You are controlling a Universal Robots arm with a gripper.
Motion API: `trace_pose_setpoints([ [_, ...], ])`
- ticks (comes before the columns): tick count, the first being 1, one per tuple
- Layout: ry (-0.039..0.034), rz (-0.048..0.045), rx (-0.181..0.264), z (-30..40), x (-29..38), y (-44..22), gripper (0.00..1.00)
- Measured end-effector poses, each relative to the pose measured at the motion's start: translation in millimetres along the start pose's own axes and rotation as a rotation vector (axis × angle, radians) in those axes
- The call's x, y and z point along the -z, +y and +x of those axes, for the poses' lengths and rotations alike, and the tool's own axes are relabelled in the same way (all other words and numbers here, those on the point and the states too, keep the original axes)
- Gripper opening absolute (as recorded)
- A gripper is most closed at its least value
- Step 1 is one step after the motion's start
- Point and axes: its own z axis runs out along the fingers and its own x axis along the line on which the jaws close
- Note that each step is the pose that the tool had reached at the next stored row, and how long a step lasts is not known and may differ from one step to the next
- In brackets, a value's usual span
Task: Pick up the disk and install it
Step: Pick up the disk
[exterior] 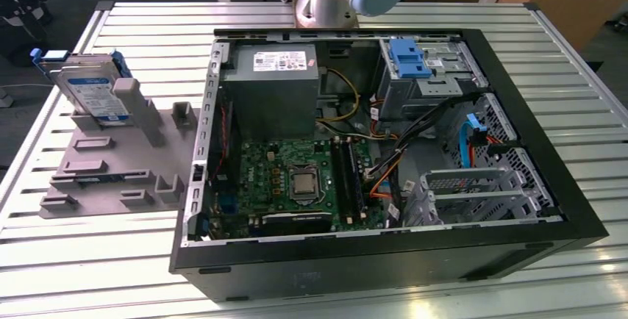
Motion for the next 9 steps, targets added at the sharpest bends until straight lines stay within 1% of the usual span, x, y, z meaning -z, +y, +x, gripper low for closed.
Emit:
trace_pose_setpoints([
  [2,0.0004,0.0005,0.022,0.0,-0.1,0.0,0.11],
  [6,0.0022,0.0011,0.092,0.1,-0.3,0.0,0.11],
  [9,0.0023,0.0029,0.135,0.0,-0.4,0.0,0.11],
])
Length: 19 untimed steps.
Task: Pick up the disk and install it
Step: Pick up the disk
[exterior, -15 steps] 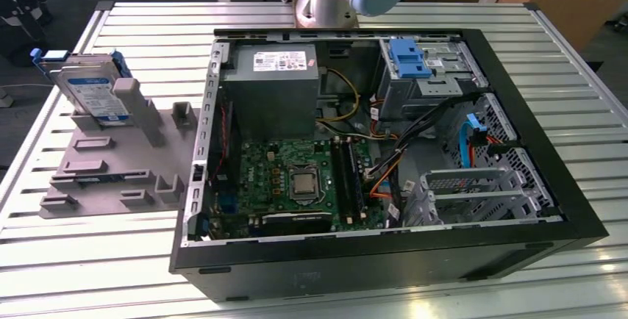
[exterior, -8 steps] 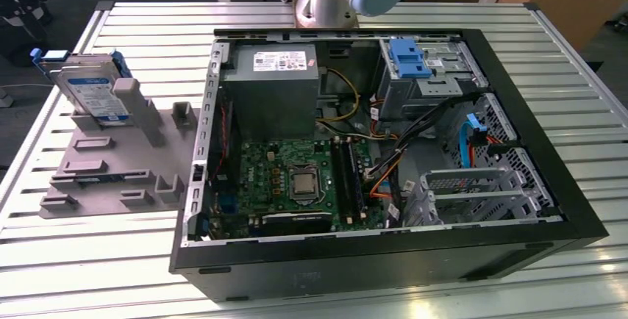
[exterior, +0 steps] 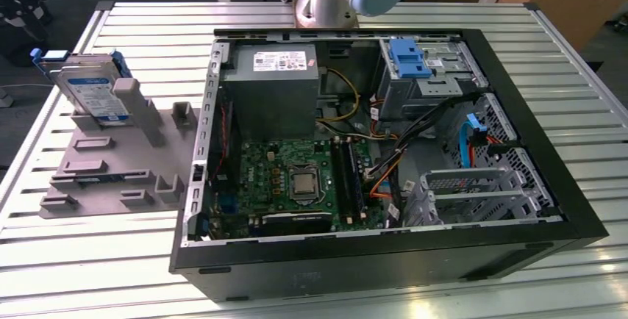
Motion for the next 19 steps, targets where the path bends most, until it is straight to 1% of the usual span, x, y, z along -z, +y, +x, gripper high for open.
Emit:
trace_pose_setpoints([
  [4,0.0009,0.0007,0.059,0.0,-0.1,0.0,0.11],
  [8,0.0003,-0.0002,0.117,0.0,-0.3,0.1,0.11],
  [13,-0.0011,0.0033,0.174,0.0,-0.8,-0.1,0.11],
  [19,0.0006,0.0031,0.277,0.0,-1.2,0.0,0.11],
])
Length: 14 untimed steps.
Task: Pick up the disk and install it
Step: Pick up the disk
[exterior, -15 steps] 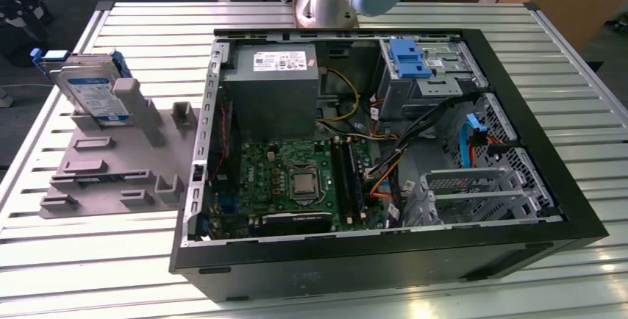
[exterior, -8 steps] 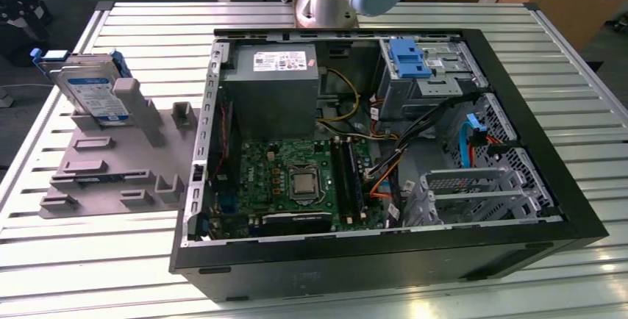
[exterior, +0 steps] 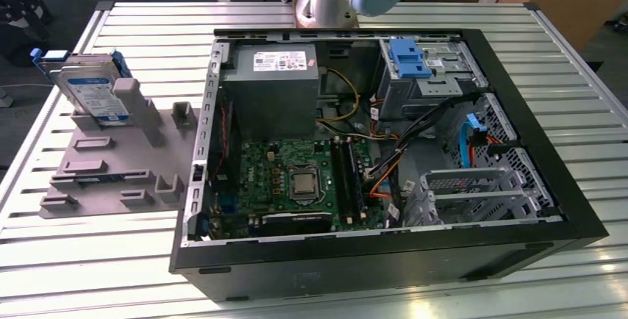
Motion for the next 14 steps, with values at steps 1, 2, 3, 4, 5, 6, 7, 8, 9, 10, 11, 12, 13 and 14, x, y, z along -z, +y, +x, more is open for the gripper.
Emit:
trace_pose_setpoints([
  [1,0.0004,0.0000,0.020,0.0,-0.1,0.0,0.11],
  [2,0.0008,0.0000,0.037,0.0,-0.1,0.0,0.11],
  [3,0.0011,0.0000,0.053,0.0,-0.2,0.0,0.11],
  [4,0.0014,0.0000,0.067,0.0,-0.2,0.0,0.11],
  [5,0.0017,0.0000,0.075,0.0,-0.2,0.0,0.11],
  [6,0.0017,0.0000,0.078,0.0,-0.2,0.0,0.11],
  [7,0.0018,0.0000,0.079,0.0,-0.2,0.0,0.11],
  [8,0.0017,0.0000,0.079,0.0,-0.2,0.0,0.11],
  [9,0.0018,-0.0001,0.079,0.0,-0.2,0.0,0.11],
  [10,0.0018,-0.0001,0.079,0.0,-0.2,0.0,0.11],
  [11,0.0018,-0.0001,0.079,0.0,-0.2,0.0,0.11],
  [12,0.0018,-0.0001,0.079,0.0,-0.2,0.0,0.11],
  [13,0.0018,-0.0001,0.079,0.0,-0.2,0.0,0.11],
  [14,0.0018,-0.0001,0.079,0.0,-0.2,0.0,0.11],
])
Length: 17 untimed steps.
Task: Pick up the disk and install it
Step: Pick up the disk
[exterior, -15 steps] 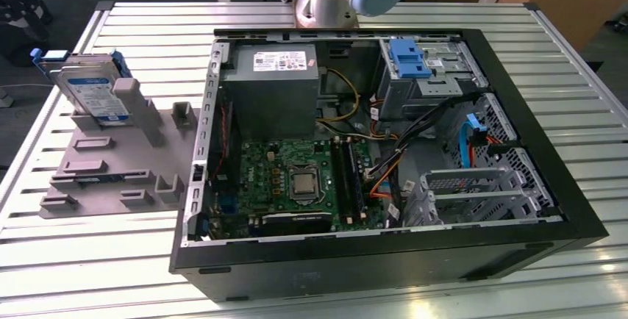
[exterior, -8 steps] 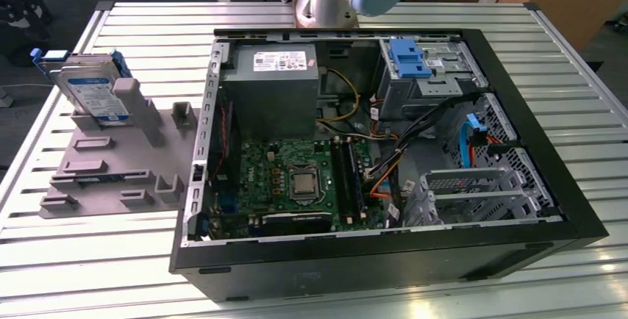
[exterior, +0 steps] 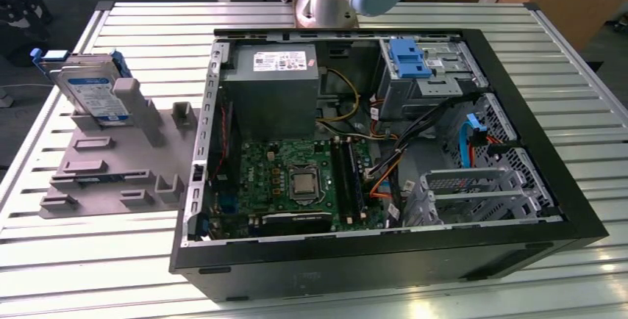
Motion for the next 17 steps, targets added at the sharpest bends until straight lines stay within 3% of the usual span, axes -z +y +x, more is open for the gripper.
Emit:
trace_pose_setpoints([
  [4,0.0004,0.0000,0.017,0.0,0.0,0.0,0.11],
  [12,0.0033,0.0003,0.151,0.0,-0.4,0.0,0.11],
  [17,0.0012,0.0132,0.159,0.9,-2.9,3.9,0.11],
])
